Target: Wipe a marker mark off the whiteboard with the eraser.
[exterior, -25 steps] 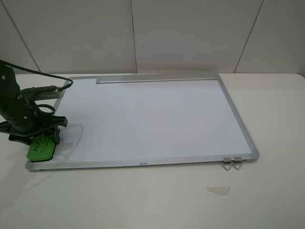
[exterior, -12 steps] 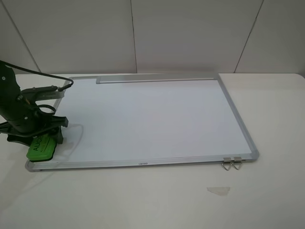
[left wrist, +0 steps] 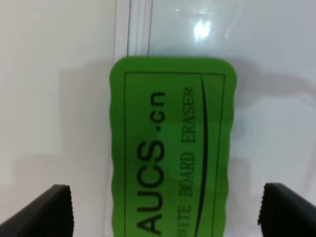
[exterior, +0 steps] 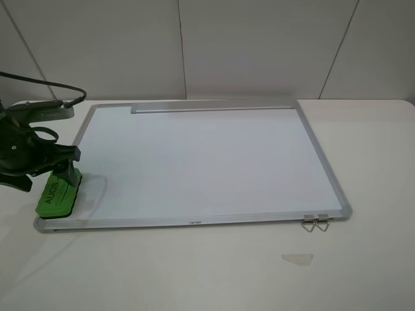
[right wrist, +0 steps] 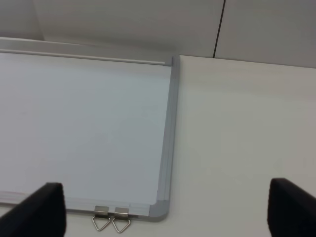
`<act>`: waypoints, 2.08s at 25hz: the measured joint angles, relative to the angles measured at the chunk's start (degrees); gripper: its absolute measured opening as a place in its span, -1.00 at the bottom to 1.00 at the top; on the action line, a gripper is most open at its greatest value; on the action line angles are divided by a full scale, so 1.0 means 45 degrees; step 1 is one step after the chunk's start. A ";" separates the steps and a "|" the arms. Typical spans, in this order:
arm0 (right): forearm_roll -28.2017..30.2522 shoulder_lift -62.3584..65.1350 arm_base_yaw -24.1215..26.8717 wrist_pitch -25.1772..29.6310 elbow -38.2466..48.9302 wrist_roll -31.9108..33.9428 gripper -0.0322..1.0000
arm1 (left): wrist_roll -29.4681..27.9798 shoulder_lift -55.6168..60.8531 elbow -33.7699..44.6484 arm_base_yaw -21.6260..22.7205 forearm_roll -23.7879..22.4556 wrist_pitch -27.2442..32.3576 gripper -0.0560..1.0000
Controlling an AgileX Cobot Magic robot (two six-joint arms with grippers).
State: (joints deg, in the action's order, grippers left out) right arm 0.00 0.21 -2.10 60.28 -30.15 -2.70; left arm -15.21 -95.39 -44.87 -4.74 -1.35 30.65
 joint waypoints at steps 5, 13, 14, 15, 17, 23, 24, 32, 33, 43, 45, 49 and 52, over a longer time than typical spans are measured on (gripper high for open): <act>0.0000 0.0000 0.0000 0.0000 0.0000 0.0000 0.64 | 0.0458 0.1137 -0.0924 0.0017 -0.0105 0.2856 0.56; 0.0000 0.0000 0.0000 0.0000 0.0000 0.0000 0.64 | 0.0889 0.2401 -0.1351 0.0017 -0.0276 0.7734 0.56; 0.0000 0.0000 0.0000 0.0000 0.0000 0.0000 0.64 | 0.0917 0.2598 -0.1351 0.0017 -0.0301 0.8123 0.56; 0.0000 0.0000 0.0000 0.0000 0.0000 0.0000 0.64 | 0.0931 0.2869 -0.1351 0.0017 -0.0301 0.8357 0.56; 0.0000 0.0000 0.0000 0.0000 0.0000 0.0000 0.64 | 0.0957 0.3494 -0.1351 0.0017 -0.0304 0.8420 0.56; 0.0000 0.0000 0.0000 0.0000 0.0000 0.0000 0.64 | 0.1141 0.6671 -0.0972 0.0017 -0.0304 0.8420 0.56; 0.0000 0.0000 0.0000 0.0000 0.0000 0.0000 0.64 | 0.1172 0.7222 -0.0745 0.0017 -0.0304 0.8420 0.56; 0.0000 0.0000 0.0000 0.0000 0.0000 0.0000 0.64 | 0.2146 1.2610 0.1600 0.0017 -0.0304 0.8430 0.56; 0.0000 0.0000 0.0000 0.0000 0.0000 0.0000 0.64 | 0.2204 1.3270 0.1913 0.0017 -0.0304 0.8430 0.56; 0.0000 0.0000 0.0000 0.0000 0.0000 0.0000 0.64 | 0.2954 1.7256 0.3374 0.0017 0.0398 0.6993 0.56; 0.0000 0.0000 0.0000 0.0000 0.0000 0.0000 0.64 | 0.3107 1.7936 0.3485 0.0017 0.0506 0.6836 0.56; 0.0000 0.0000 0.0000 0.0000 0.0000 0.0000 0.64 | 0.3194 1.9396 0.3485 0.0017 0.0577 0.6705 0.56; 0.0000 0.0000 0.0000 0.0000 0.0000 0.0000 0.64 | 0.3194 2.0499 0.3498 0.0017 0.0591 0.6705 0.56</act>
State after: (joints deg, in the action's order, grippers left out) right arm 0.00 0.21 -2.10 60.28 -30.15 -2.70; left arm -0.84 -3.14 -29.13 -4.66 1.31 60.82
